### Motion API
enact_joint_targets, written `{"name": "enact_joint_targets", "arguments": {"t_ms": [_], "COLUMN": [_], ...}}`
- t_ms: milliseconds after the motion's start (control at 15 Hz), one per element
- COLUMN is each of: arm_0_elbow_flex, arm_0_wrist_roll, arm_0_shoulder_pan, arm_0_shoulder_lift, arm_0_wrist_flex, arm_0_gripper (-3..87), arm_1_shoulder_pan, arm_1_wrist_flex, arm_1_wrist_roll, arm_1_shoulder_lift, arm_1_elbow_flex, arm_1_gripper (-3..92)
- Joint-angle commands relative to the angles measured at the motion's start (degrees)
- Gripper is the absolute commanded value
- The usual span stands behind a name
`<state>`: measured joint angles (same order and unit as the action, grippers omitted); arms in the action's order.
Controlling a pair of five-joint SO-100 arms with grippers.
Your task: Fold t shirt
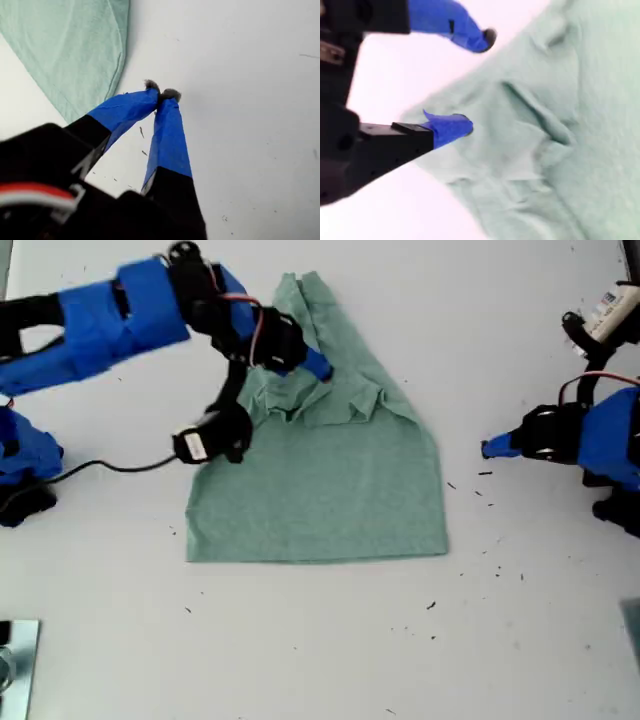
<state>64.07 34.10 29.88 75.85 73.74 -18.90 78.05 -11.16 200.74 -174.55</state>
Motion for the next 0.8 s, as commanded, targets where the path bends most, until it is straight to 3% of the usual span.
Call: {"name": "enact_joint_targets", "arguments": {"t_ms": [0, 67, 200, 333, 400, 533, 667, 733], "arm_0_elbow_flex": [15.1, 33.9, 68.1, 82.2, 85.1, 89.6, 91.2, 91.8], "arm_0_wrist_roll": [-4.0, -7.1, -13.8, -21.1, -23.9, -24.5, -23.5, -23.0], "arm_0_shoulder_pan": [1.4, 1.1, -1.1, -5.8, -7.4, -7.6, -5.6, -5.3], "arm_0_shoulder_lift": [22.8, 33.5, 52.4, 58.6, 60.6, 68.5, 73.2, 74.2], "arm_0_wrist_flex": [3.3, -3.3, -17.1, -21.4, -21.5, -21.9, -19.2, -18.6], "arm_0_gripper": [6.1, -0.1, -0.1, -0.1, -0.1, -0.1, -0.1, -0.1], "arm_1_shoulder_pan": [0.8, 1.2, 2.6, 3.6, 3.9, 5.7, 12.1, 14.9], "arm_1_wrist_flex": [-0.5, -0.5, -0.4, 1.8, 4.0, 8.3, 7.9, 9.1], "arm_1_wrist_roll": [0.4, 0.2, 0.9, 2.2, 1.3, 0.8, 3.3, 5.6], "arm_1_shoulder_lift": [0.1, 0.1, 0.1, 0.1, 0.1, -0.3, -7.5, -15.1], "arm_1_elbow_flex": [-3.0, -3.0, -3.0, -1.5, 1.3, 11.2, 20.8, 28.3], "arm_1_gripper": [2.1, 2.1, 2.1, 2.1, 2.1, 14.7, 39.7, 38.1]}}
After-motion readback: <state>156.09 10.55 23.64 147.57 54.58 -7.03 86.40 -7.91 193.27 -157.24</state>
